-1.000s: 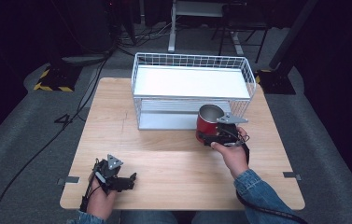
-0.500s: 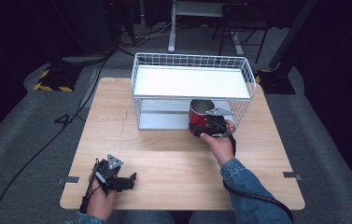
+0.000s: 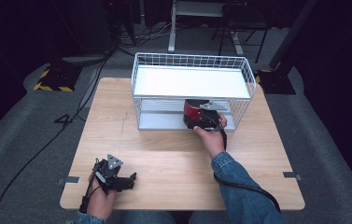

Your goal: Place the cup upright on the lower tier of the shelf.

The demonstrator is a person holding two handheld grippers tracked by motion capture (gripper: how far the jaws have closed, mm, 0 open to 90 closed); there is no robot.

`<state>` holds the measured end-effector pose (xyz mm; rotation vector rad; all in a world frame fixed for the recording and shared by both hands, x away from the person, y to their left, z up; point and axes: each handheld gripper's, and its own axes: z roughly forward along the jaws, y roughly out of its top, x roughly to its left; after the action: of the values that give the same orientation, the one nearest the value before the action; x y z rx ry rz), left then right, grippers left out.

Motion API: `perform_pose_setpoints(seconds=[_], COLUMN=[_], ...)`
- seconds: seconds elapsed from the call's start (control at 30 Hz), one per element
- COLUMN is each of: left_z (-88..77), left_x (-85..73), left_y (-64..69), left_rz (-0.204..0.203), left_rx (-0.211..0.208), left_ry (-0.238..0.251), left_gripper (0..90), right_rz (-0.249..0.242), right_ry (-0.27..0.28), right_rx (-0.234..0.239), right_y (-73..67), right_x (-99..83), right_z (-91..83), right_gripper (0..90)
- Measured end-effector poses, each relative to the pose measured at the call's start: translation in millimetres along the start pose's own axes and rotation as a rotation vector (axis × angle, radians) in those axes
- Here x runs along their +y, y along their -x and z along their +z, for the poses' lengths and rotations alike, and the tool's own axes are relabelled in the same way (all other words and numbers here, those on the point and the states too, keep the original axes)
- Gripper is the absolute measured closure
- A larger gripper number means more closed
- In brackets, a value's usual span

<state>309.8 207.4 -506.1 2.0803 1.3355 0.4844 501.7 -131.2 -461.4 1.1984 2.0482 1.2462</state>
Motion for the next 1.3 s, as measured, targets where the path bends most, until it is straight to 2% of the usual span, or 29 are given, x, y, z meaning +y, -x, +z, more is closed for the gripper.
perform_pose_setpoints(seconds=[0.03,0.13,0.23,0.4,0.83,0.87,1.07,1.13,1.17,1.27,1.3], left_z=[0.2,0.3,0.9,1.8,2.8,2.8,2.9,2.9,3.2,3.7,3.7], left_x=[0.2,0.3,1.0,2.1,3.1,3.1,3.2,3.3,3.6,4.1,4.2], left_y=[-0.1,-0.1,-0.3,-0.5,-0.2,-0.1,-0.1,-0.2,-0.1,0.1,0.0], left_rz=[0.000,0.000,0.002,0.006,0.006,0.005,0.005,0.007,0.007,0.006,0.009], left_rx=[-0.002,-0.003,-0.004,-0.005,-0.007,-0.008,-0.009,-0.008,-0.008,-0.007,-0.005], left_ry=[-0.001,-0.002,0.000,-0.001,0.000,0.000,0.000,-0.002,-0.001,0.001,0.000], left_gripper=[0.0,0.0,0.1,0.0,0.0,0.0,0.0,0.0,0.0,0.0,0.0], right_rz=[0.013,0.028,0.042,0.025,0.000,-0.014,-0.029,-0.025,-0.044,-0.017,-0.052], right_ry=[0.006,0.017,0.039,0.045,0.014,0.004,-0.007,-0.012,-0.013,-0.020,0.004], right_rx=[-0.017,-0.019,-0.040,-0.049,-0.023,0.000,0.029,0.028,0.064,0.072,0.061], right_y=[-0.1,0.2,0.4,1.0,-0.7,-0.2,2.4,1.8,3.7,3.4,6.3], right_x=[-1.1,-2.2,-3.0,-1.2,-0.3,0.4,1.0,0.8,1.2,2.4,3.2], right_z=[5.3,9.6,16.7,21.2,33.0,33.5,32.5,32.1,31.5,28.4,28.7], right_gripper=[16.9,16.8,16.8,16.8,16.2,15.7,15.7,14.1,7.1,3.6,1.3])
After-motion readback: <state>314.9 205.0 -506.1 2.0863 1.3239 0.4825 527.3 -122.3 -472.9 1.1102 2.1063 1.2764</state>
